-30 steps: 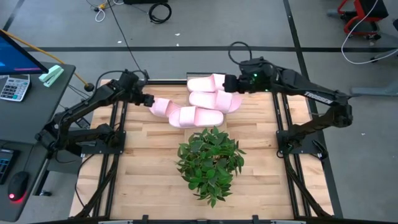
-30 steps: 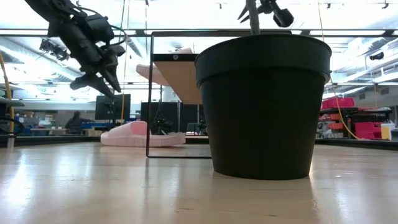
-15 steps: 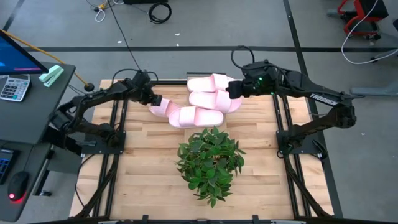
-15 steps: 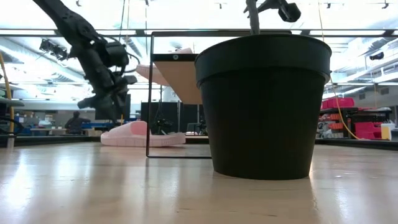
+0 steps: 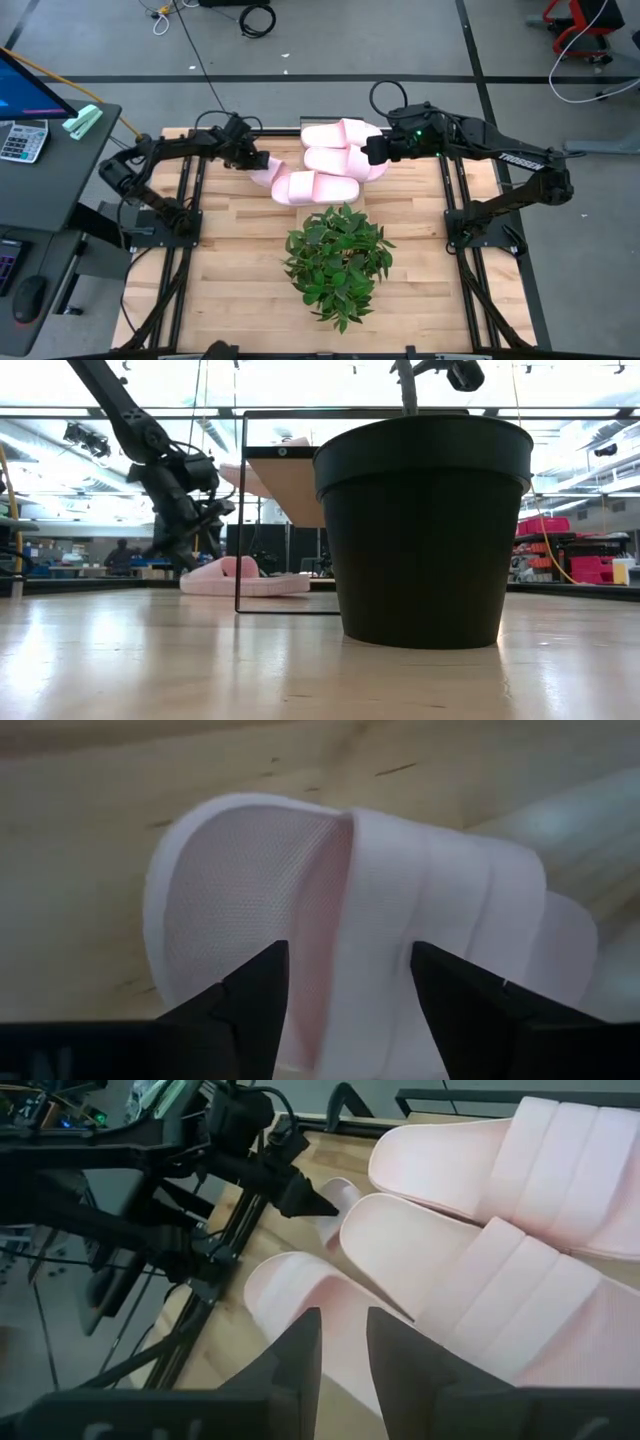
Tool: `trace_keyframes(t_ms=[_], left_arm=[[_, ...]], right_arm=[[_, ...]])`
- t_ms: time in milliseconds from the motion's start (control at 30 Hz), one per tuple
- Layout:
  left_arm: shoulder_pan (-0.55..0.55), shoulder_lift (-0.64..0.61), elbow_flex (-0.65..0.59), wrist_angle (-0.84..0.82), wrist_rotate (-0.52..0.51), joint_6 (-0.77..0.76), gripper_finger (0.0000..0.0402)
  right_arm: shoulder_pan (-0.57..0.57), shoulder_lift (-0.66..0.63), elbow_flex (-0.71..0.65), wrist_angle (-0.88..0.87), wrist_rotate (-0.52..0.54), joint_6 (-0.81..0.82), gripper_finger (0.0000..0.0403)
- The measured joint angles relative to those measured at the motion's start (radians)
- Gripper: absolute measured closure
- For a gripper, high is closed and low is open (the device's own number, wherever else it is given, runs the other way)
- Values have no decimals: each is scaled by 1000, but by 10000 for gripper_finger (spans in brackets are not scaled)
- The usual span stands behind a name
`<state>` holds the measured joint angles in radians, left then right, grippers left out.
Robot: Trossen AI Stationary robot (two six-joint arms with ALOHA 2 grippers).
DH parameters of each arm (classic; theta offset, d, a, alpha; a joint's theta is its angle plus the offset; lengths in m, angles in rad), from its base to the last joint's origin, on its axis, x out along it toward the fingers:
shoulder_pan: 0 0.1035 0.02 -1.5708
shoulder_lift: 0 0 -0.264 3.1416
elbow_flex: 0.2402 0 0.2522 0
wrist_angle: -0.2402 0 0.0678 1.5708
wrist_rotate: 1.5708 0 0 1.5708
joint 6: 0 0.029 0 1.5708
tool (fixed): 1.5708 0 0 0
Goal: Pick and place slides into the shelf
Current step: Put the pink slide on the shelf
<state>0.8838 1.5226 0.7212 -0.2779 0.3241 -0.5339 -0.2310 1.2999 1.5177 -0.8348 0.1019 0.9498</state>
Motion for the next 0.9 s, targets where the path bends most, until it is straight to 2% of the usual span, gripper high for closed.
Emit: trace_keyframes(t_ms=[233,367,633,900], left_arm=[[7,22,0,15,29,0,208],[44,22,0,19,112,19,213],[124,22,0,29,226,79,199],[159,22,0,39,312,112,184]], right_arm=[[0,0,0,-1,14,19,313],[0,0,0,-2,28,27,312],[0,0,0,-3,47,42,313],[0,0,0,-3,56,45,313]])
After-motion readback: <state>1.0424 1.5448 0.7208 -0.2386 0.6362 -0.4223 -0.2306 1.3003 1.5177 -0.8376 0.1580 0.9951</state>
